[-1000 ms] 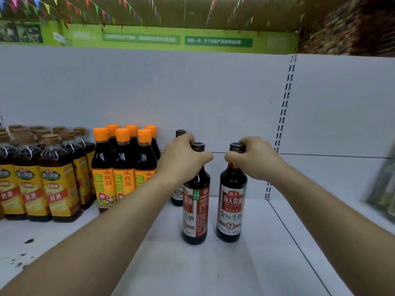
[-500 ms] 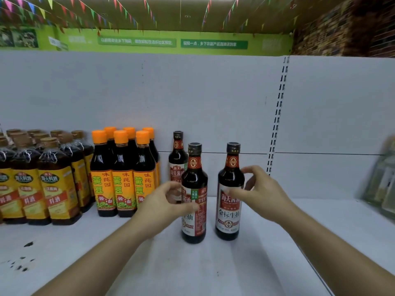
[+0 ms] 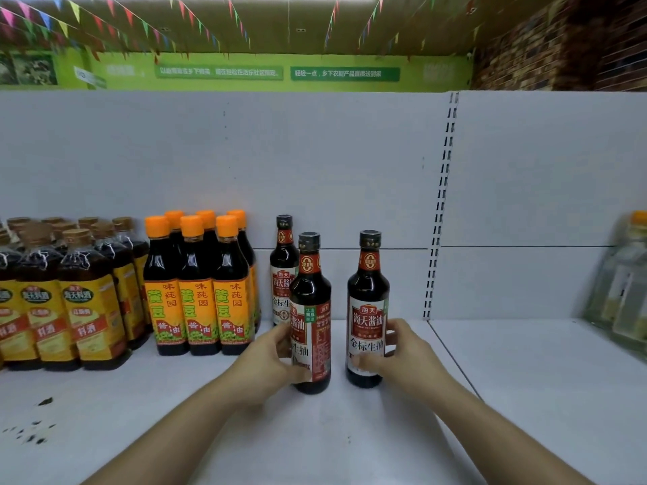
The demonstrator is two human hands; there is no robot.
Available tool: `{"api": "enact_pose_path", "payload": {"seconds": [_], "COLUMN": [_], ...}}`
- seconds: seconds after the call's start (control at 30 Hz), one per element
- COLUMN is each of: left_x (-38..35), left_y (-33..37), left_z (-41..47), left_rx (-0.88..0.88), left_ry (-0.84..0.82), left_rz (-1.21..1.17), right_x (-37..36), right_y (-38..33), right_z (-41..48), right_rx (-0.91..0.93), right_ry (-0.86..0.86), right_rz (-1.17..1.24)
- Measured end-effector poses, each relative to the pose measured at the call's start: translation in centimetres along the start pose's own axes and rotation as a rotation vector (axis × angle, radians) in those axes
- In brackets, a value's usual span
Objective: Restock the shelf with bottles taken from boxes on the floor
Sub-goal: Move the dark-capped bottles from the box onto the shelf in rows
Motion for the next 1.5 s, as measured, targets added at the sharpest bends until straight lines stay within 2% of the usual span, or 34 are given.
{"api": "enact_pose_path", "payload": {"seconds": [0.47,0.97,1.2,1.5], "left_x": [-2.1,-3.4,-2.9,-3.1], "left_y": [0.2,0.6,-0.2,-0.3], "left_z": [0.2,1.0,0.6,1.2], "left_rx": [-0.027,0.008,0.035,0.052], "left_ry": [0.119,0.256,0.176,0.177], "left_rz": [0.12,0.178,0.226,0.334], "right_x": [-0.1,-0.2,-0.7,-1.0], "right_y": [0.8,0.9,1.3,1.2], "right_z": [1.1,1.9,1.3,1.4], "right_rx": [0.055,0.043,0.053,0.079], "right_ry": [-0.019,-0.022,0.018,0.018], "right_rz": [-0.061,-0.013,-0.036,-0.052]}}
Point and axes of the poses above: each hand's wrist, its own z-axis towards the middle knuckle, its own x-axis out of the back of the hand, y = z × x, the point moved 3 cm from there along z, towards the middle knuckle, and after that the axes turned 15 degrees about -x, right-handed, at the moved point
